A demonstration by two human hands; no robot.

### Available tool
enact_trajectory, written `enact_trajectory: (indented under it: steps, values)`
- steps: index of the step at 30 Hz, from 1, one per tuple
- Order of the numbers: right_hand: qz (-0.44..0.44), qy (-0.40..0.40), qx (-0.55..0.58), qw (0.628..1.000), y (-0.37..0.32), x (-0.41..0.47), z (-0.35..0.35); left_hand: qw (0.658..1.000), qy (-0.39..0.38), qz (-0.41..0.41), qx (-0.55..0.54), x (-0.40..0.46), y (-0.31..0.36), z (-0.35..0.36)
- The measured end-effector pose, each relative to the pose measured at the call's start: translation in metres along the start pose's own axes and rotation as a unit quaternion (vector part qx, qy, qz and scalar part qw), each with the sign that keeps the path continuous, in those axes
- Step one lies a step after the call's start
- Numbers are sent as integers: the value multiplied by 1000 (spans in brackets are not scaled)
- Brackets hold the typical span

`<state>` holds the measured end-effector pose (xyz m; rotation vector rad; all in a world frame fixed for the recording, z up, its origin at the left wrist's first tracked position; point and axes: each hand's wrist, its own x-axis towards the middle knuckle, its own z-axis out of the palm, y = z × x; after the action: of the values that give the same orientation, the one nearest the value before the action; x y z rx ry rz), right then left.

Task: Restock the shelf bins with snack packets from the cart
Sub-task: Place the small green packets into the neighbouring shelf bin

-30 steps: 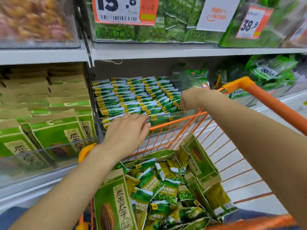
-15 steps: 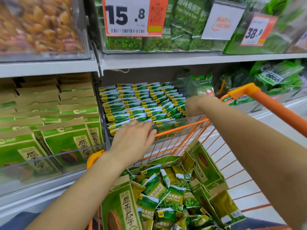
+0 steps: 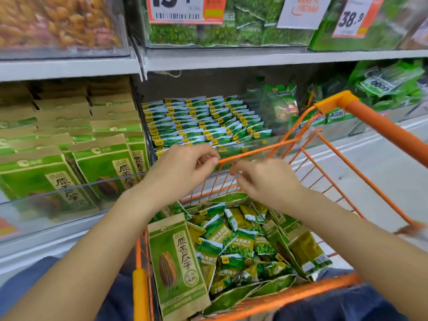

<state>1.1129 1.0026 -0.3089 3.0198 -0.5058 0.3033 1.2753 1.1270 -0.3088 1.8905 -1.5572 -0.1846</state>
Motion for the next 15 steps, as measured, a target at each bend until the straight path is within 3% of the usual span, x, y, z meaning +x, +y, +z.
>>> enact_trajectory:
  steps: [3, 5, 9, 15]
  values:
    - [-20, -308, -68, 949, -4, -8, 35, 975, -215, -23, 57, -12, -9, 10]
    - [-6, -404, -17, 915, -4, -11, 60, 944, -307, -49, 107, -20, -16, 22]
    - [58, -377, 125, 916, -5, -6, 93, 921, -350, -78, 151, -25, -22, 32]
    - [170, -412, 156, 881, -16, 9, 115, 933, -322, -87, 137, -22, -33, 24]
